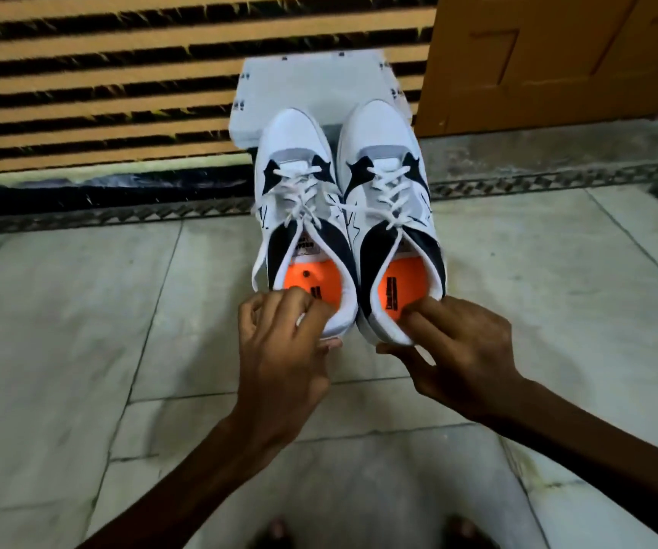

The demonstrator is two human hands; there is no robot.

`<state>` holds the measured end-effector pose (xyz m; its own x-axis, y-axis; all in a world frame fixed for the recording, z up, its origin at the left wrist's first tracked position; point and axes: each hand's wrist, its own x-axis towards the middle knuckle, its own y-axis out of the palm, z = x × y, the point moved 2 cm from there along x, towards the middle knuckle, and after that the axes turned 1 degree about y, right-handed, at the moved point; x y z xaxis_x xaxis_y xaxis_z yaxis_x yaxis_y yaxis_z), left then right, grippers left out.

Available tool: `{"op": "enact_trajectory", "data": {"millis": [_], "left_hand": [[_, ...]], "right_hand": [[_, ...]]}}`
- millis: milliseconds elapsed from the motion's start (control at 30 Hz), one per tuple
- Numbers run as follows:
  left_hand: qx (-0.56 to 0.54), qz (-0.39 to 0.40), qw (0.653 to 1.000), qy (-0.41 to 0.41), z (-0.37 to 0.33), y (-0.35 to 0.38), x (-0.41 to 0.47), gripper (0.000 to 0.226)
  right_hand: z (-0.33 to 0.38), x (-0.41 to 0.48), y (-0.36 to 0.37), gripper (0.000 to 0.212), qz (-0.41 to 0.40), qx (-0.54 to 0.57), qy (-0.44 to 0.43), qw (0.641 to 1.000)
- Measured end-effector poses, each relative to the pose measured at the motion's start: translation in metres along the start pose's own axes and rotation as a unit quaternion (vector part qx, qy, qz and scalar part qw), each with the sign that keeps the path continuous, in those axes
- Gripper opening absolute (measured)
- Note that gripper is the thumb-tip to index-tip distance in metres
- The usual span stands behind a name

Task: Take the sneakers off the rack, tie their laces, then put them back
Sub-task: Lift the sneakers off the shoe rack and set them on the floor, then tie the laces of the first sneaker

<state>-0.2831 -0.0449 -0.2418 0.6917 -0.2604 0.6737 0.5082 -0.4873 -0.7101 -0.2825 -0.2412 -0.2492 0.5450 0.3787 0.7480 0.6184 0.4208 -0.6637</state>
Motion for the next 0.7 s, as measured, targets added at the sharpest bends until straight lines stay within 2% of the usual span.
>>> {"op": "enact_trajectory", "data": {"millis": [133, 367, 567, 700], "left_hand": [[0.006, 0.024, 1.0, -0.014, -0.003, 0.012, -0.034, 0.035], [-0.028, 0.137, 0.989, -0.058, 0.007, 0.043, -0.073, 0.047], [-0.057, 0.237, 0.965, -0.097, 0.028, 0.079, -0.078, 0.057], [-0.051, 0.268, 0.955, -0.117, 0.034, 0.1, -0.077, 0.054]], "right_hand": [[0.01, -0.027, 0.007, 0.028, 0.033, 0.013, -0.004, 0.999], [0.016, -0.068, 0.033, 0.026, 0.145, 0.057, 0.041, 0.987], [0.002, -0.078, 0.065, 0.036, 0.245, 0.06, 0.098, 0.963], [-0.011, -0.08, 0.084, 0.046, 0.299, 0.069, 0.14, 0.941]]}}
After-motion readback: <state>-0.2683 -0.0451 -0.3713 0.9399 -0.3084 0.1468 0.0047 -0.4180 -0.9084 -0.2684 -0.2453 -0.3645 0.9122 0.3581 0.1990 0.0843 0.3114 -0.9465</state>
